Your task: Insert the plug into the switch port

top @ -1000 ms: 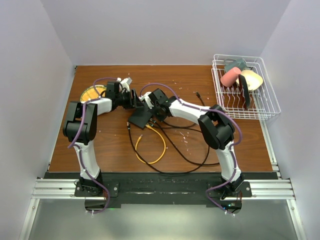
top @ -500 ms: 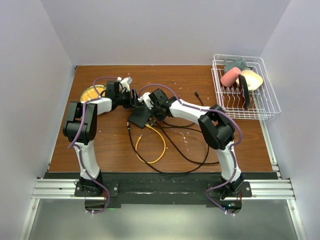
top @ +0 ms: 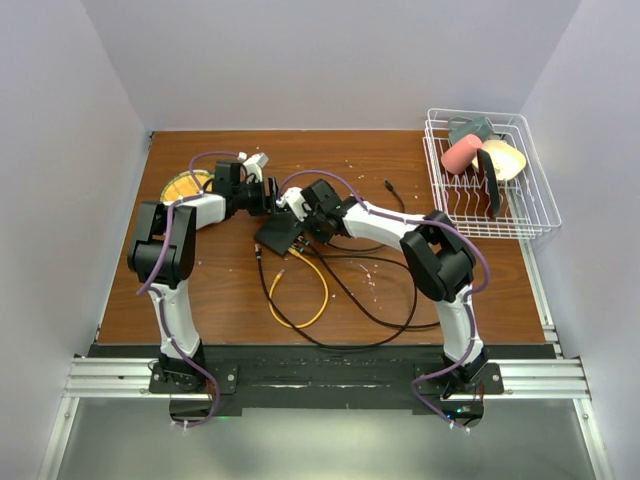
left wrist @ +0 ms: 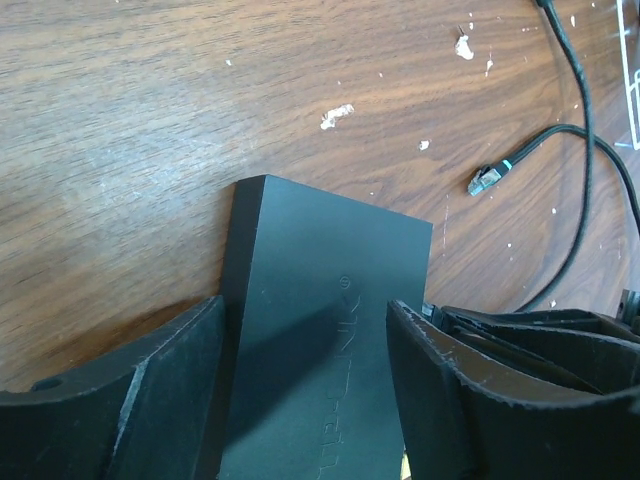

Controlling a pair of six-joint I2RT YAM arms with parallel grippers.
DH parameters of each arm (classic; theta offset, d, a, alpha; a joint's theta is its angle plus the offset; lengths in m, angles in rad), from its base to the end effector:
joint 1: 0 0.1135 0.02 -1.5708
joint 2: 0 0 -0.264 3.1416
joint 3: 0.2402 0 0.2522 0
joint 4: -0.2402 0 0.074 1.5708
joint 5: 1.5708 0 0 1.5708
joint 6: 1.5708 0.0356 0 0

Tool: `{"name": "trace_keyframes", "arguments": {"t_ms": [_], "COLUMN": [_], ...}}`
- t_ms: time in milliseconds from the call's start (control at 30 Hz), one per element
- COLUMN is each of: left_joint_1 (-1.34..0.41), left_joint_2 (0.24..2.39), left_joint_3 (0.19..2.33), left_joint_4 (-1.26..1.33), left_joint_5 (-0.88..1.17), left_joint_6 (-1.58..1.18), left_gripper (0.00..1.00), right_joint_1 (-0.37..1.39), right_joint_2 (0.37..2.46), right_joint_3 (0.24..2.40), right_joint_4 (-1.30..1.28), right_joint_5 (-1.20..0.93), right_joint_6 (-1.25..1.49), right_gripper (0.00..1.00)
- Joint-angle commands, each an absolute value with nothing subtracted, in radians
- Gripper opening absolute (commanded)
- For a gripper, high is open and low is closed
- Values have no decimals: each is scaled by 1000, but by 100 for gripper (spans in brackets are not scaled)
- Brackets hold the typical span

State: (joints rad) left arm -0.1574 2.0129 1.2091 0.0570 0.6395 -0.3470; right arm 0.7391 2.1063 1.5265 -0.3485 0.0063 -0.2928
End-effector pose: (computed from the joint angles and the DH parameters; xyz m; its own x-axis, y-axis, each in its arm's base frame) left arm 0.4129 -0.0870 0.1477 -0.8208 -0.1460 -0.5523 0.2969 0.7169 -0.6308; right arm 0.3388 0.3085 0.1688 -0.3729 -0.7304 -0.5722 -0.8130 0.5544 -0.1778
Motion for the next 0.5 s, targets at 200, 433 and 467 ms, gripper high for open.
{"name": "trace_keyframes", "arguments": {"t_ms": [200, 433, 467], "left_joint_1": [-212, -212, -212], "left_joint_2": [2048, 2062, 2063], "left_joint_3": [1235, 1244, 1244], "left_joint_4": [35, 64, 75], "left_joint_5": [739, 736, 738], "left_joint_6": [-368, -380, -383], "left_gripper": [71, 70, 70], "right_joint_1": [765, 762, 764], "right_joint_2": [2011, 2032, 2033], "right_joint_3": [1509, 1491, 1488], "right_joint_4": [-123, -84, -72], "right_joint_5": [-84, -26, -22], "right_joint_6": [-325, -333, -333], "right_gripper": [0, 0, 0]}}
